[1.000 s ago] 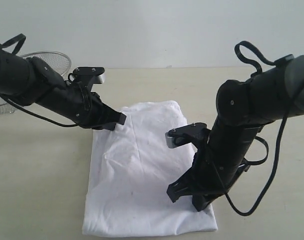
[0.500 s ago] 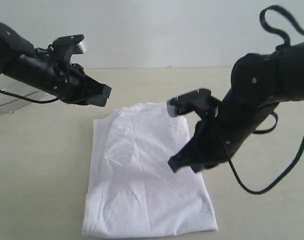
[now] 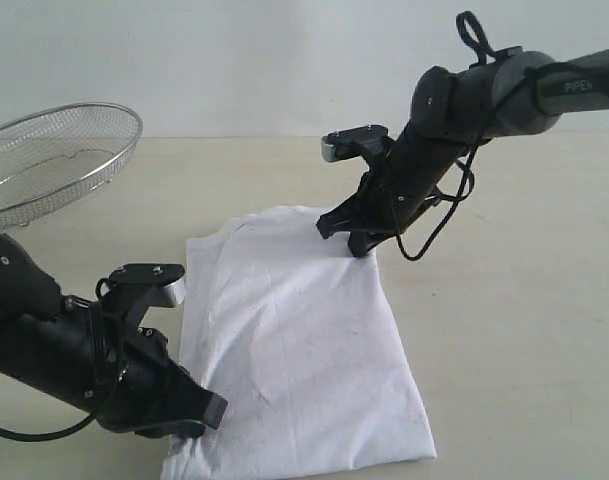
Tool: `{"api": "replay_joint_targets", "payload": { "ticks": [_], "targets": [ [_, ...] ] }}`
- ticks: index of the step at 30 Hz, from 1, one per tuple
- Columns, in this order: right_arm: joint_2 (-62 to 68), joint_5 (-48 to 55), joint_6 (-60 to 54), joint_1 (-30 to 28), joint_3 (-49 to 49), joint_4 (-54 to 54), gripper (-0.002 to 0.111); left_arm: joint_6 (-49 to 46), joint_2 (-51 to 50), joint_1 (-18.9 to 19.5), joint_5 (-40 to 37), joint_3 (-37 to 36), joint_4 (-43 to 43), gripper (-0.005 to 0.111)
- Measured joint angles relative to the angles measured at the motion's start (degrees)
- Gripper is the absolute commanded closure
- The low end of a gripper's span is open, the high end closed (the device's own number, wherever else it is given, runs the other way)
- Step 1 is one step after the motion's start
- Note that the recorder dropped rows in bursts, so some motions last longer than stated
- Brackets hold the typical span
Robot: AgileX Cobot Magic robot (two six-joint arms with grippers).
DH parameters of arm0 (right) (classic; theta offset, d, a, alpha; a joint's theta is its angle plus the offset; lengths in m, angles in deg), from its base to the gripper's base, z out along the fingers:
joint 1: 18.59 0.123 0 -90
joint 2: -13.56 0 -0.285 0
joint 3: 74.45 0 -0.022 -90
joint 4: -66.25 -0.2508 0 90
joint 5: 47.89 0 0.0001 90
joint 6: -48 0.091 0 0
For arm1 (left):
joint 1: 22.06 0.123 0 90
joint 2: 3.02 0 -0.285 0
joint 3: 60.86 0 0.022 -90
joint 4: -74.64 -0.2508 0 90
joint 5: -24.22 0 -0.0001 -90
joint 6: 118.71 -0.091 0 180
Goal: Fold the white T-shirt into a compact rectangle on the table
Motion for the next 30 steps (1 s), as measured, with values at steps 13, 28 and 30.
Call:
{"api": "replay_joint_targets", "payload": {
  "ticks": [13, 28, 30],
  "targets": [
    [-4.04, 14.53, -0.89, -7.02, -2.22, 0.3, 0.052, 1.3, 14.43, 1.61, -1.89, -0.2, -2.53, 0.102],
    [0.98, 13.78, 0.12, -3.32, -2.22, -7.28, 0.008, 9.76, 19.77, 2.62, -1.99, -0.2, -11.75, 0.102],
    [1.25, 12.85, 0.34, -2.38, -2.22, -7.45, 0.008, 10.02, 19.77, 2.62, -1.99, -0.2, -11.86, 0.102]
  ]
}}
